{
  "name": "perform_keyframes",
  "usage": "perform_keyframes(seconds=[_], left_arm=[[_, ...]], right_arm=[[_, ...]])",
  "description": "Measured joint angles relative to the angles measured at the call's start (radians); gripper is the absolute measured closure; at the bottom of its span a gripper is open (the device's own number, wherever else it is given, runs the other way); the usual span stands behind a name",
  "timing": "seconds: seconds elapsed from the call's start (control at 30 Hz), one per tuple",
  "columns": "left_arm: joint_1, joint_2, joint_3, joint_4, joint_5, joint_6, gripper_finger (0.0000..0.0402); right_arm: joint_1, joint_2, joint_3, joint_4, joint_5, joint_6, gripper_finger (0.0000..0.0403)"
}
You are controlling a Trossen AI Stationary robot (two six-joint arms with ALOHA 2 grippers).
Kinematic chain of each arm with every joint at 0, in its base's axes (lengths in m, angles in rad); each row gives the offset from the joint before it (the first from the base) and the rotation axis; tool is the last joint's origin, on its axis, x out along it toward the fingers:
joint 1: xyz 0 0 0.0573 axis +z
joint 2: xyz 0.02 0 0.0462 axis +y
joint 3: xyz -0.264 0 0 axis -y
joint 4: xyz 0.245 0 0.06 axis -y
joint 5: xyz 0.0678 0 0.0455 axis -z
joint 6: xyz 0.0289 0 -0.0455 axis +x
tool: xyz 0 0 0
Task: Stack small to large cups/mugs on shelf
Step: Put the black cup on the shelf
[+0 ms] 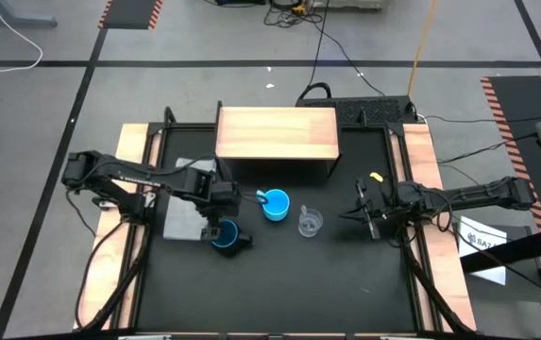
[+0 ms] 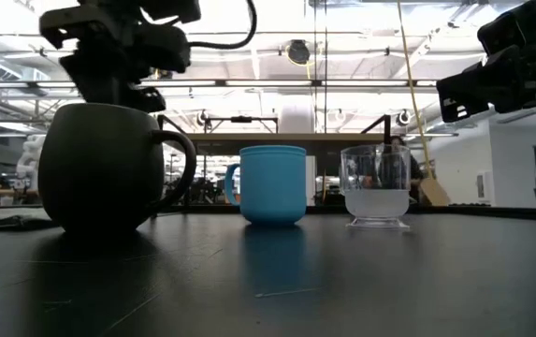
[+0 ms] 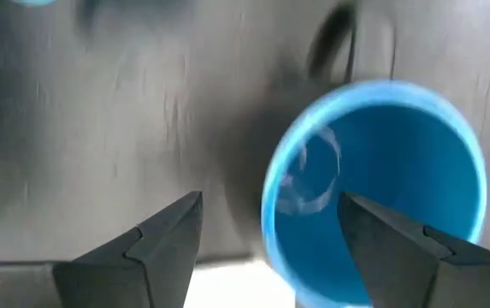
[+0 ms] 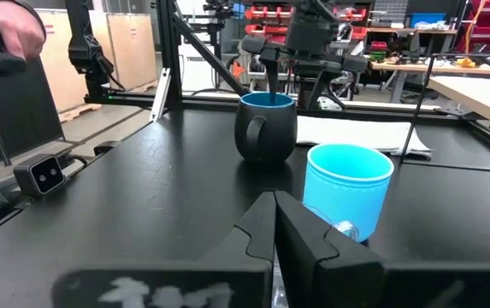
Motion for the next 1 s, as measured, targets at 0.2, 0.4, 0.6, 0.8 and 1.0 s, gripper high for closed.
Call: perform_keyframes(seconds=[0.2, 0.4, 0.6, 0.8, 1.0], left_arm=[[0.003, 0.001, -0.002, 0.003, -0.014, 0.012, 0.0129], [0.002, 0.002, -0.003, -0.003, -0.021, 0.012, 0.0179], [0.003, 0.001, -0.003, -0.002, -0.025, 0.029, 0.0270], [0.007, 0.001, -0.003, -0.001, -0.043, 0.041, 0.0358], [0.006, 0.002, -0.004, 0.011, -0.047, 0.052, 0.0381]], right_arm=[[0.000, 0.000, 0.000, 0.003, 0.000, 0.000, 0.0403], [0.000, 0.000, 0.000, 0.003, 0.000, 0.000, 0.0403], [0.000, 0.000, 0.000, 0.003, 0.000, 0.000, 0.0403], [0.000, 0.000, 0.000, 0.003, 0.000, 0.000, 0.0403], [0.000, 0.000, 0.000, 0.003, 0.000, 0.000, 0.0403]])
